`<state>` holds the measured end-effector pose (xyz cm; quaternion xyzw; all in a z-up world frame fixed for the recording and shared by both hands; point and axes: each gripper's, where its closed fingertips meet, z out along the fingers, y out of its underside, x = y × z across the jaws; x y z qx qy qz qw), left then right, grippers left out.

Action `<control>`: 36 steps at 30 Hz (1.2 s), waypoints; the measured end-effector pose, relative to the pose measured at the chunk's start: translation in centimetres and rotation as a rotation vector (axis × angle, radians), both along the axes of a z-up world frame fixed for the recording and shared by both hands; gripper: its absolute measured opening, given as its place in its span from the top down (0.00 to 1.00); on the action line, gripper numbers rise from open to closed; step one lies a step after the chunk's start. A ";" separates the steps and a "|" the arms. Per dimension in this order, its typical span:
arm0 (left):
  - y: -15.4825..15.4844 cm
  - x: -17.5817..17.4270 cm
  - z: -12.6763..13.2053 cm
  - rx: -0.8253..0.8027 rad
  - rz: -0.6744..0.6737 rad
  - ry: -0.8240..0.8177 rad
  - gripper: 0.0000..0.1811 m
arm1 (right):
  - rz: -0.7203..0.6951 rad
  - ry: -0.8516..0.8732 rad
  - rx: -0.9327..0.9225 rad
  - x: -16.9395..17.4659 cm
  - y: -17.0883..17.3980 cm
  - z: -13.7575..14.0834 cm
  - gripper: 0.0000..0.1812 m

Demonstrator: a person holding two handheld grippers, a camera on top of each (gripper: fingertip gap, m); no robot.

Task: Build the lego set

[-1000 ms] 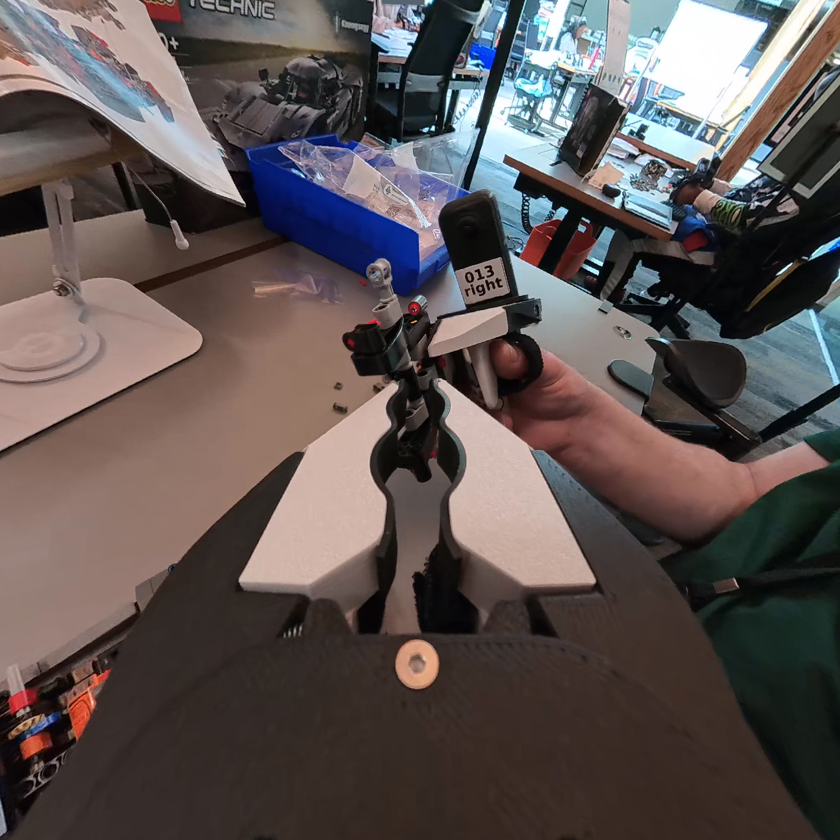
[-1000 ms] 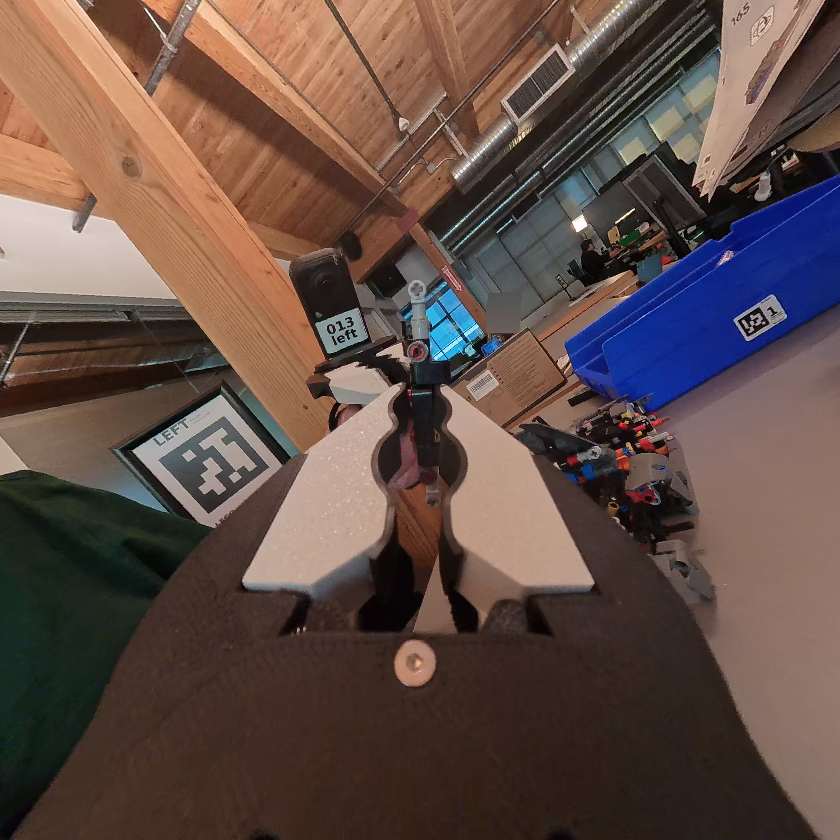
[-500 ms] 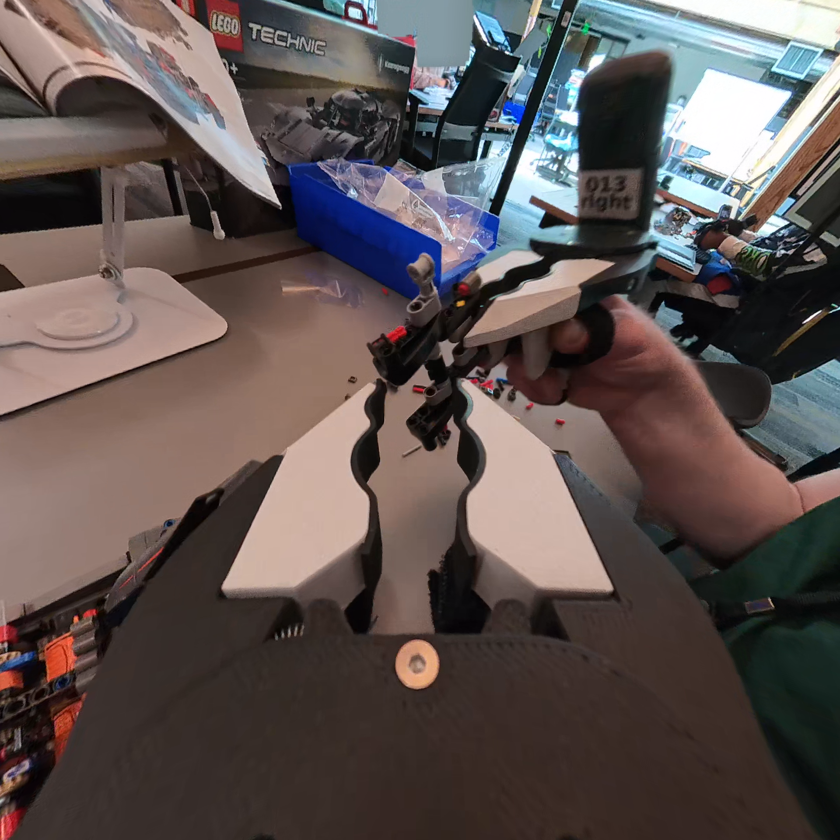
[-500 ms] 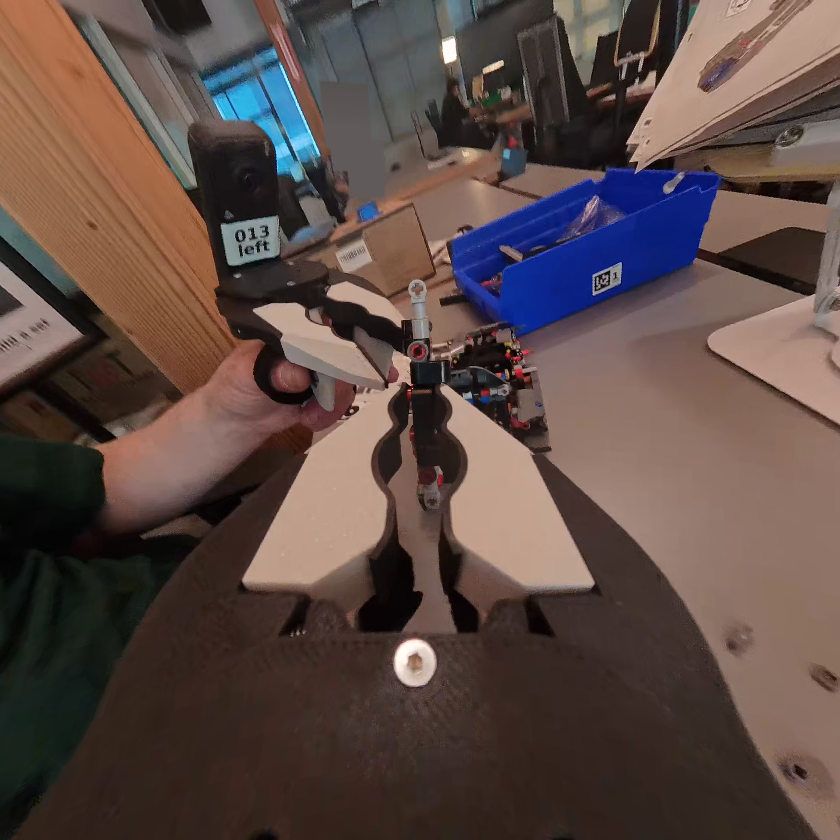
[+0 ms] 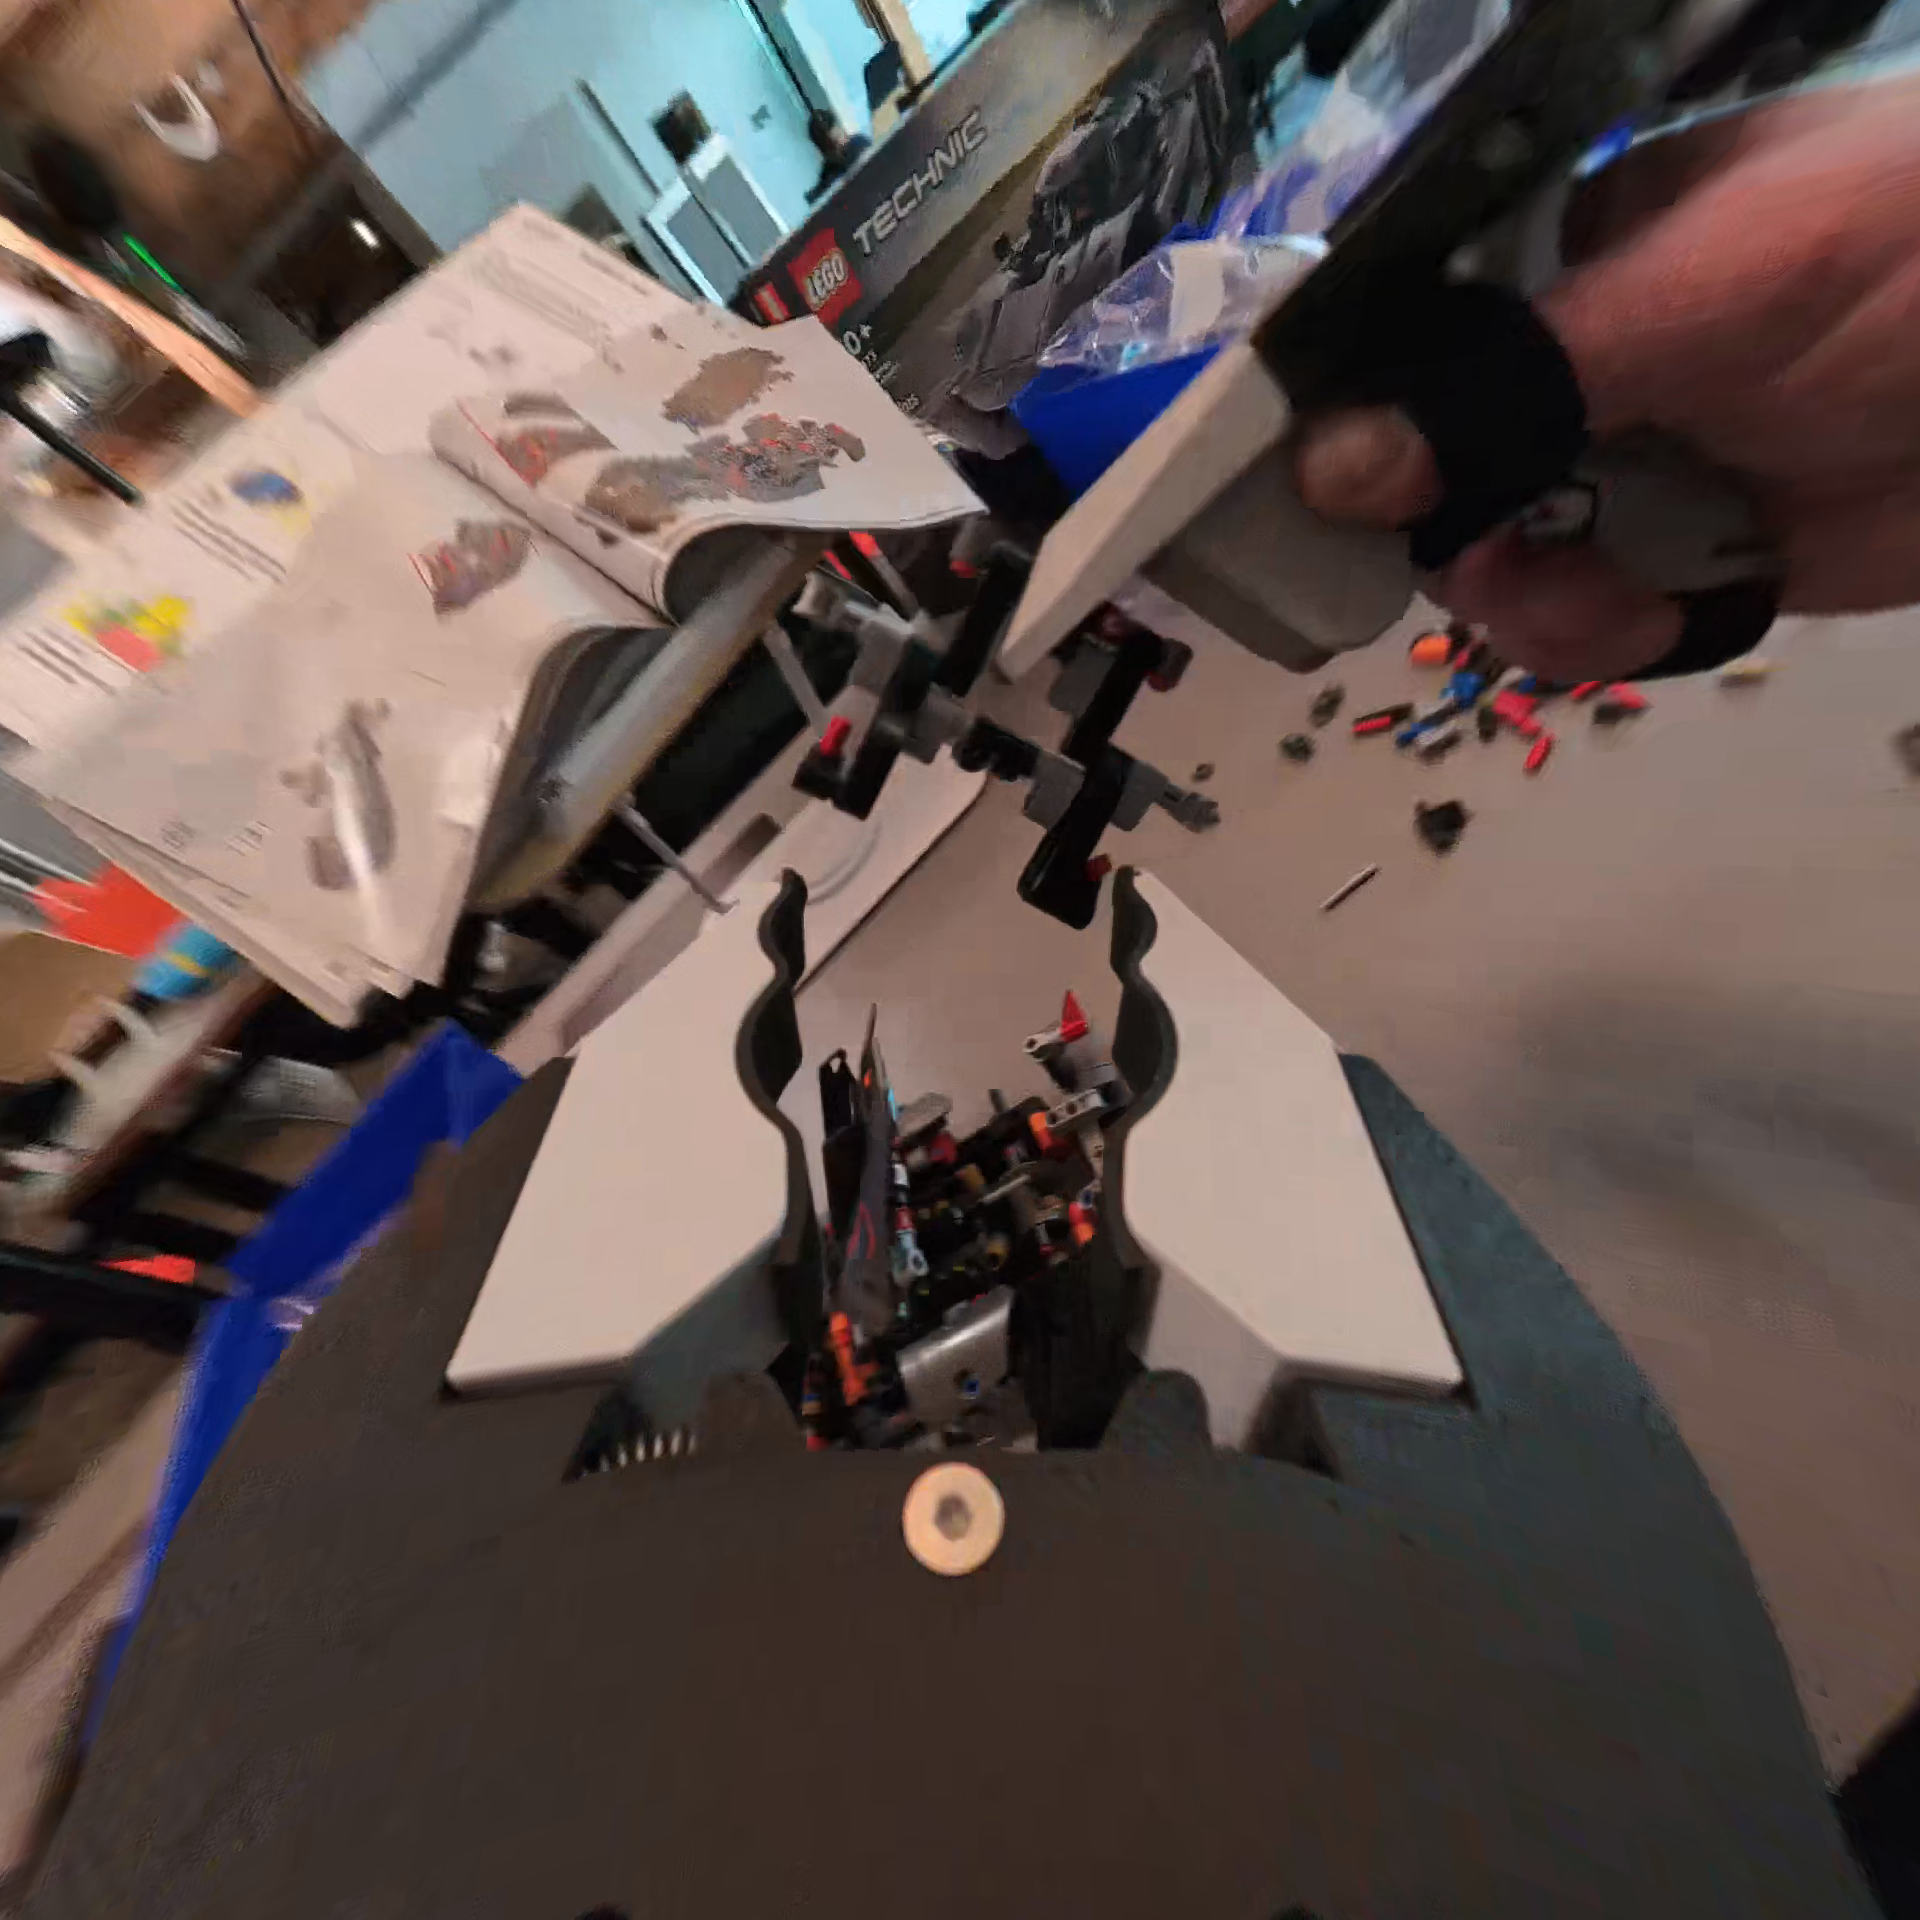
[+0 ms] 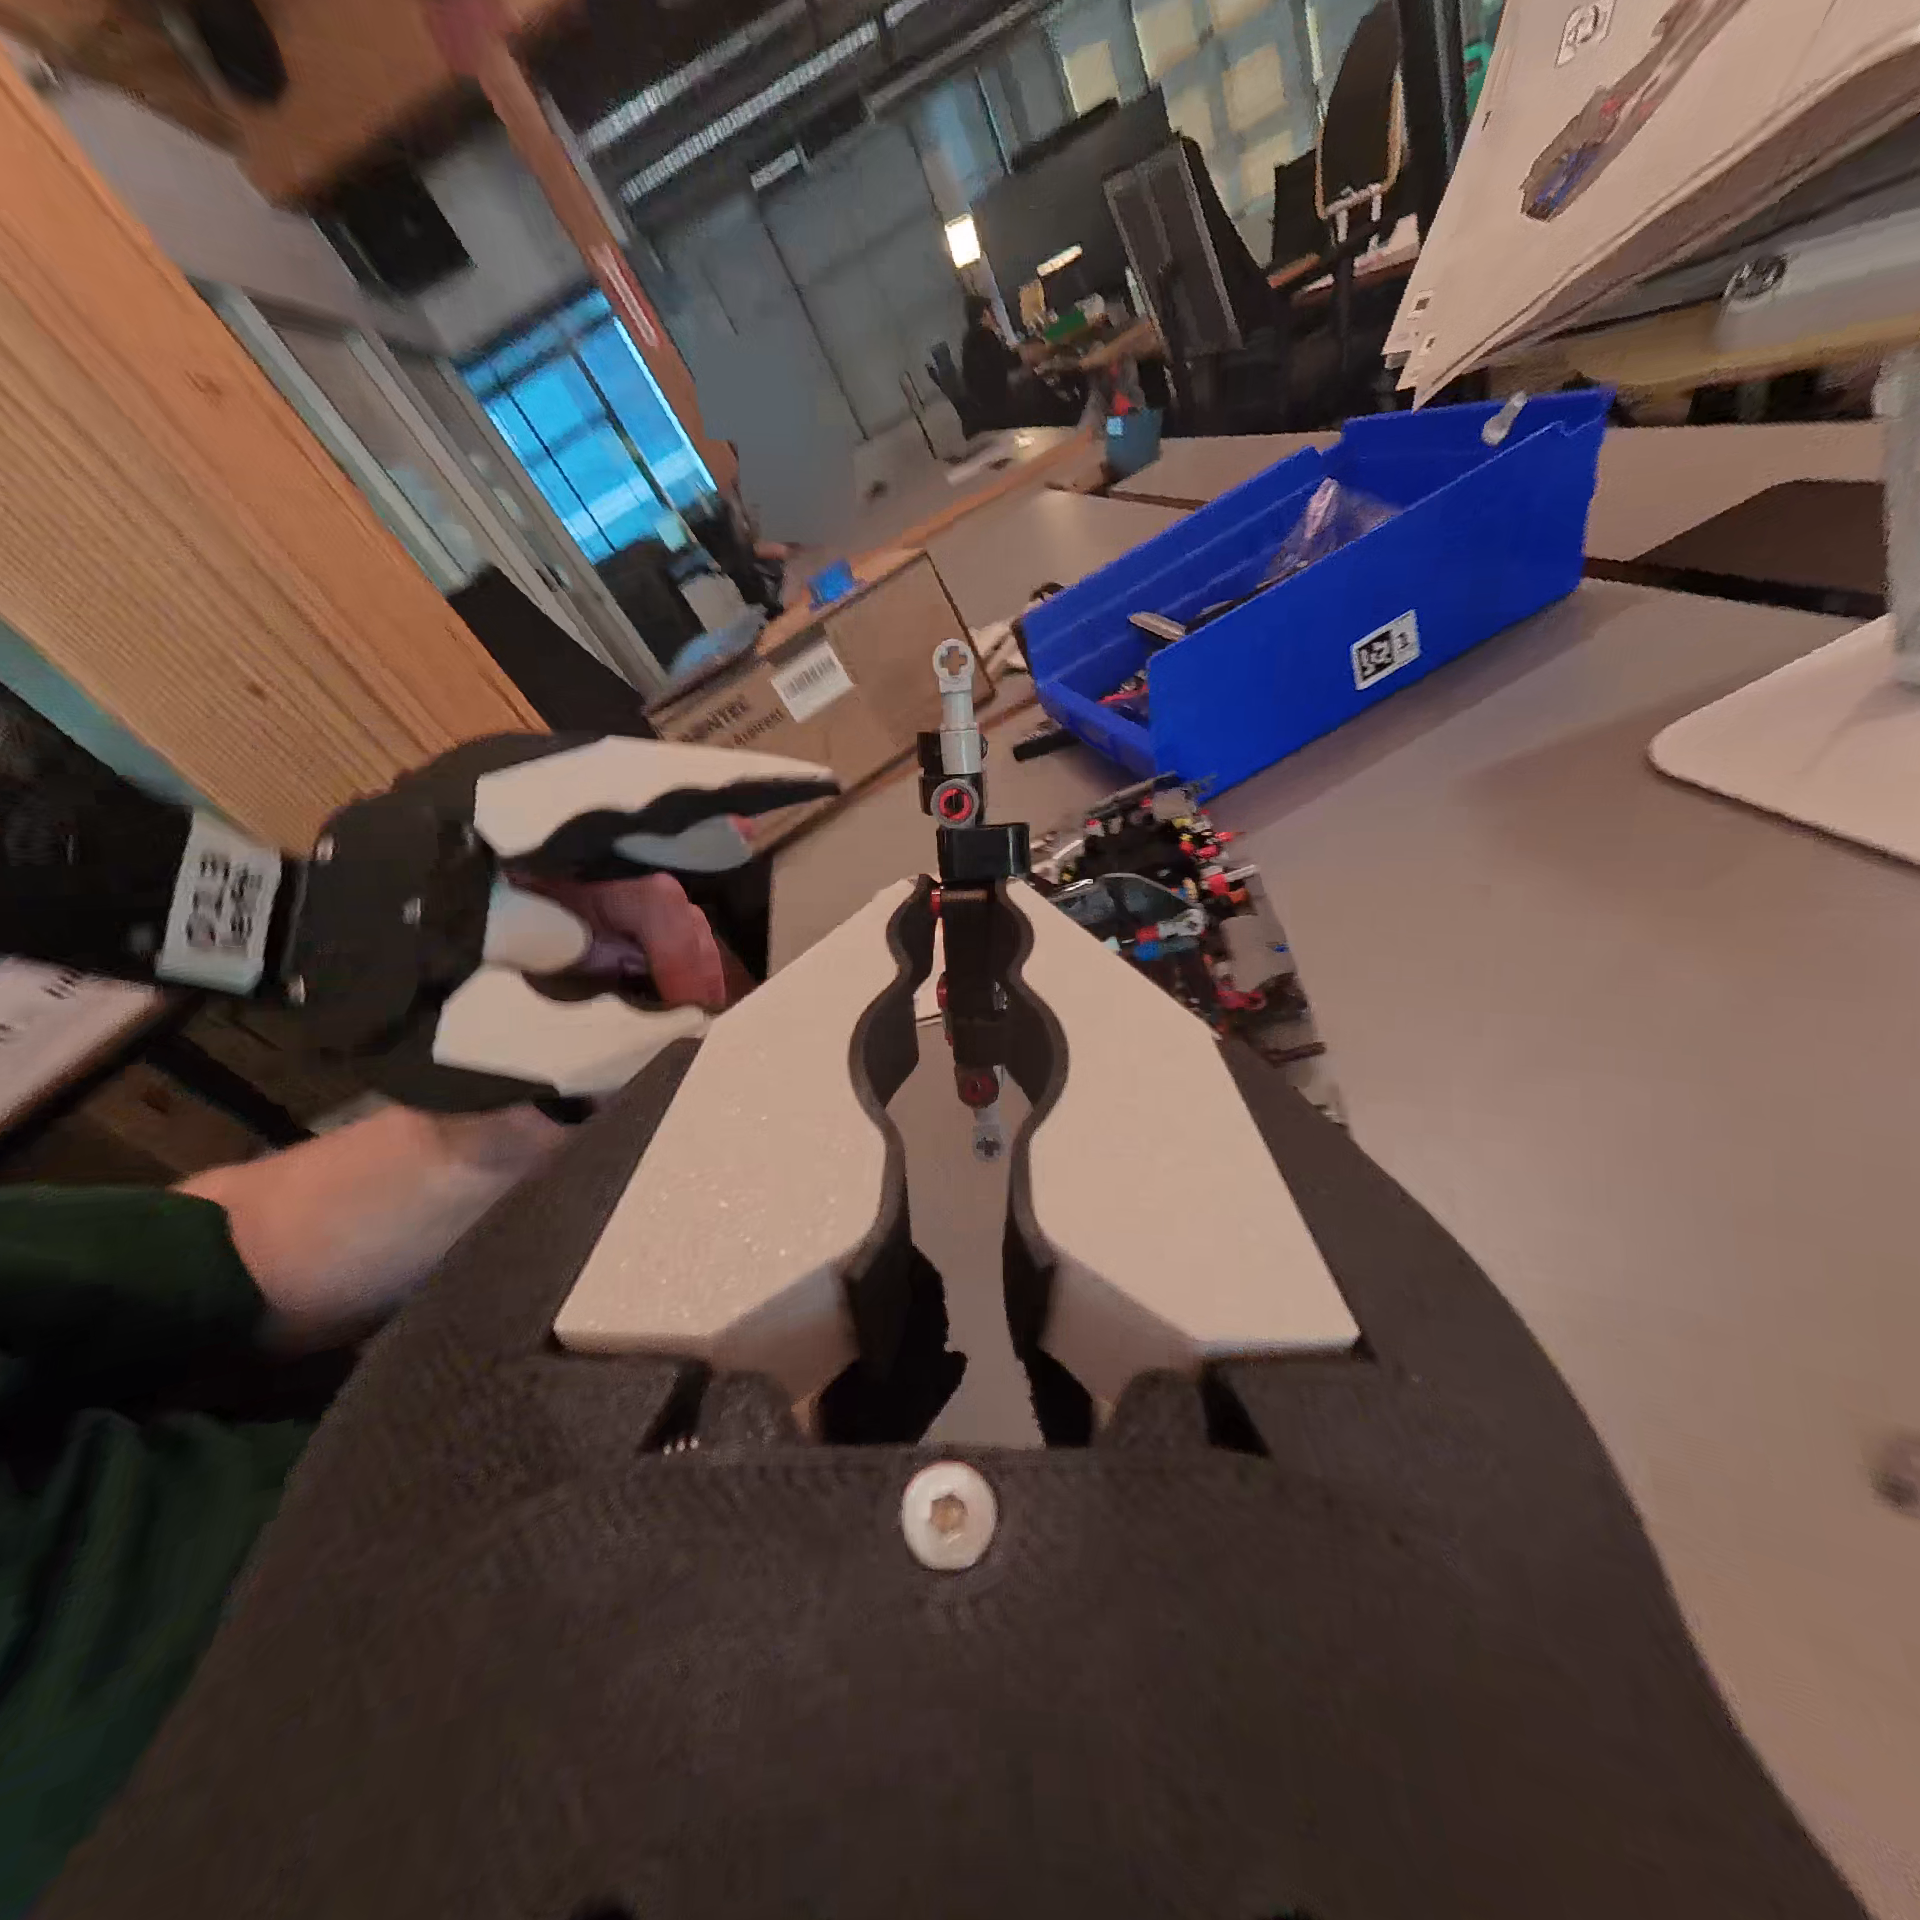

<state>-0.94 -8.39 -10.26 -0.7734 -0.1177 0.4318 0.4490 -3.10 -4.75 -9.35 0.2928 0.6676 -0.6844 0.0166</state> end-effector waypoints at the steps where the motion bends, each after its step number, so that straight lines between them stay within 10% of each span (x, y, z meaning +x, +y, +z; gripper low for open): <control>1: 0.6 0.7 -0.4 -0.072 0.014 0.074 0.68 | 0.008 -0.036 -0.051 0.1 0.0 -0.4 0.96; 11: 4.7 2.3 -7.3 -0.363 0.076 0.262 0.65 | -0.022 -0.308 -0.411 0.8 2.2 -5.2 0.96; 21: 5.7 1.2 -8.4 -0.439 0.105 0.294 0.98 | -0.011 -0.405 -0.502 1.4 1.9 -7.3 0.96; 30: 6.1 1.3 -8.1 -0.434 0.085 0.318 1.00 | 0.002 -0.423 -0.553 1.1 2.4 -7.3 0.96; 36: 5.3 0.7 -7.6 -0.401 0.103 0.323 0.78 | -0.004 -0.439 -0.573 1.0 2.3 -6.8 0.95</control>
